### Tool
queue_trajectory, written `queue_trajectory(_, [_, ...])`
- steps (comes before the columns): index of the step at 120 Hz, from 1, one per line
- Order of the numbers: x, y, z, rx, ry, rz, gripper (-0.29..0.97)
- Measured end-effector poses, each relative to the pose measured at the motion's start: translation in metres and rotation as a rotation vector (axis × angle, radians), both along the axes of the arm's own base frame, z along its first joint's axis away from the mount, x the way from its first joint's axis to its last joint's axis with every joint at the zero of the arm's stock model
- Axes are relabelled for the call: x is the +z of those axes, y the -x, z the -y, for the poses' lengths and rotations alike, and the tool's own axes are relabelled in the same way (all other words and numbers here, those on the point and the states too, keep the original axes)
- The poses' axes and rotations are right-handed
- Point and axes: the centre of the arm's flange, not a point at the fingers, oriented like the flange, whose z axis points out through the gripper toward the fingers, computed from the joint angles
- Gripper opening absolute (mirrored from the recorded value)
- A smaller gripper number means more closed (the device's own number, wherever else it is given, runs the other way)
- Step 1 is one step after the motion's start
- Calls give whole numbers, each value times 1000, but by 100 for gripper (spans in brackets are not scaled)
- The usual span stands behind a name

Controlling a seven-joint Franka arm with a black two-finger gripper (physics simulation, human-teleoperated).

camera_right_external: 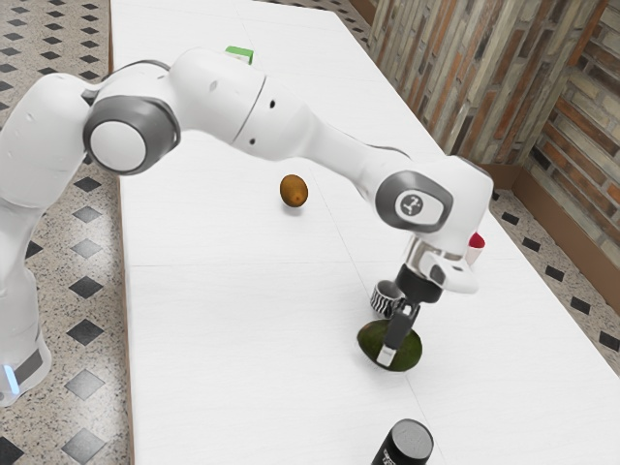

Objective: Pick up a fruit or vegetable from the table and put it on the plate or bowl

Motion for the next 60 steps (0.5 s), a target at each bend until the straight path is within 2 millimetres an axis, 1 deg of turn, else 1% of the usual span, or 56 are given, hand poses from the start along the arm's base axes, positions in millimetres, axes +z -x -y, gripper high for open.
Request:
queue_trajectory(5, [8,0,0,2,3,15,43])
queue_trajectory(11, [31,-2,-1,5,12,56,42])
queue_trajectory(20, [80,-7,6,1,39,150,43])
queue_trajectory(32, [150,-9,24,-17,88,288,45])
queue_trajectory(38, [177,-10,38,-35,112,347,46])
queue_trajectory(42, [189,-9,51,-52,127,377,47])
queue_trajectory(49, [203,-6,75,-82,154,415,46])
queue_trajectory(53, [208,-4,87,-96,163,429,46])
queue_trajectory(60, [215,1,114,-129,187,457,46])
